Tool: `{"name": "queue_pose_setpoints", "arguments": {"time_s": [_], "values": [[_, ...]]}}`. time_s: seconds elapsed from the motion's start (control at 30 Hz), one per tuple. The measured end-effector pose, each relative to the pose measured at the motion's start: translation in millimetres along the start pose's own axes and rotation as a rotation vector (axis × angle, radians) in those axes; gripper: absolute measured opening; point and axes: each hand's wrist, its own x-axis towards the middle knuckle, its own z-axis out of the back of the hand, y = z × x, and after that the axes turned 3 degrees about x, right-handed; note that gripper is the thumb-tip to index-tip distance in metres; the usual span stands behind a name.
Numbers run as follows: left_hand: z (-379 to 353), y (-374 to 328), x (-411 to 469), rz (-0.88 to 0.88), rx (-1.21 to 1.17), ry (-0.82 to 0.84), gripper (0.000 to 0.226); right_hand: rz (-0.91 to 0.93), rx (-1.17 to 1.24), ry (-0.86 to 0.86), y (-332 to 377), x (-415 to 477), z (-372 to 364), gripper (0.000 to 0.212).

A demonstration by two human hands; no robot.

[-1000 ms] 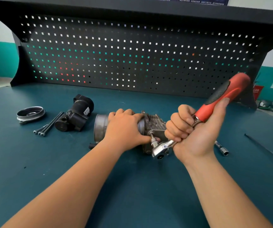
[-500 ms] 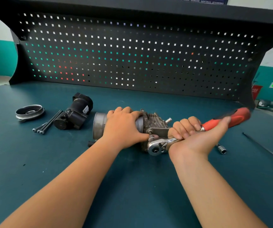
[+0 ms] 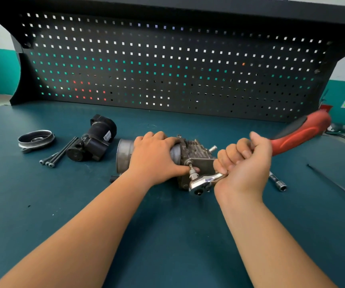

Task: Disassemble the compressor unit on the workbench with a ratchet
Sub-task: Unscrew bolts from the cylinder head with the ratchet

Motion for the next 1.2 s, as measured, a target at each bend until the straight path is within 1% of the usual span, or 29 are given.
{"name": "queue_pose_setpoints", "arguments": {"time_s": [0.13,0.23,0.3,0.37,0.43,0.5,0.57,0.67,0.73,0.87,1.0,1.03,1.13,1.2], "values": [[0.8,0.4,-1.0,-0.003,-0.002,0.006,0.097,0.081,-0.109,0.126,-12.7,-8.9,-5.4,0.037],[1.4,0.4,-0.9,-0.010,-0.001,0.015,0.098,0.081,-0.140,0.185,-12.0,-6.2,-5.0,0.036],[0.8,0.8,-1.2,-0.014,-0.001,0.016,0.093,0.075,-0.203,0.212,-8.8,-2.3,-5.0,0.036],[-0.5,1.2,-1.3,-0.019,0.000,0.012,0.088,0.063,-0.246,0.205,-6.4,2.2,-7.1,0.036],[-1.5,1.2,-1.0,-0.022,0.007,0.009,0.087,0.042,-0.224,0.145,-4.3,7.6,-6.8,0.042],[-1.9,0.8,-0.7,-0.028,0.010,0.003,0.086,0.050,-0.217,0.131,-3.2,9.8,-6.0,0.046],[-2.1,1.1,-0.3,-0.028,0.009,0.001,0.089,0.104,-0.295,0.187,-7.6,6.5,-6.5,0.043],[-2.8,1.4,-0.1,-0.025,-0.007,-0.029,0.087,0.217,-0.489,0.307,-20.8,-5.0,-11.7,0.044],[-3.4,1.2,-0.7,-0.034,-0.027,-0.065,0.086,0.244,-0.576,0.378,-26.7,-9.2,-16.7,0.043],[-5.9,0.5,-0.6,-0.051,-0.067,-0.130,0.085,0.200,-0.671,0.437,-24.2,-3.5,-29.0,0.042],[-10.9,2.9,2.5,-0.060,-0.015,-0.123,0.081,0.109,-0.783,0.475,-20.6,4.7,-43.0,0.037],[-11.5,3.1,2.6,-0.057,-0.019,-0.127,0.079,0.082,-0.790,0.486,-19.9,5.7,-43.9,0.039],[-12.6,3.3,2.3,-0.053,-0.029,-0.140,0.069,0.005,-0.759,0.529,-16.3,7.9,-43.4,0.054],[-11.9,3.5,1.2,-0.050,-0.048,-0.141,0.051,-0.057,-0.745,0.561,-12.6,7.7,-44.3,0.060]]}}
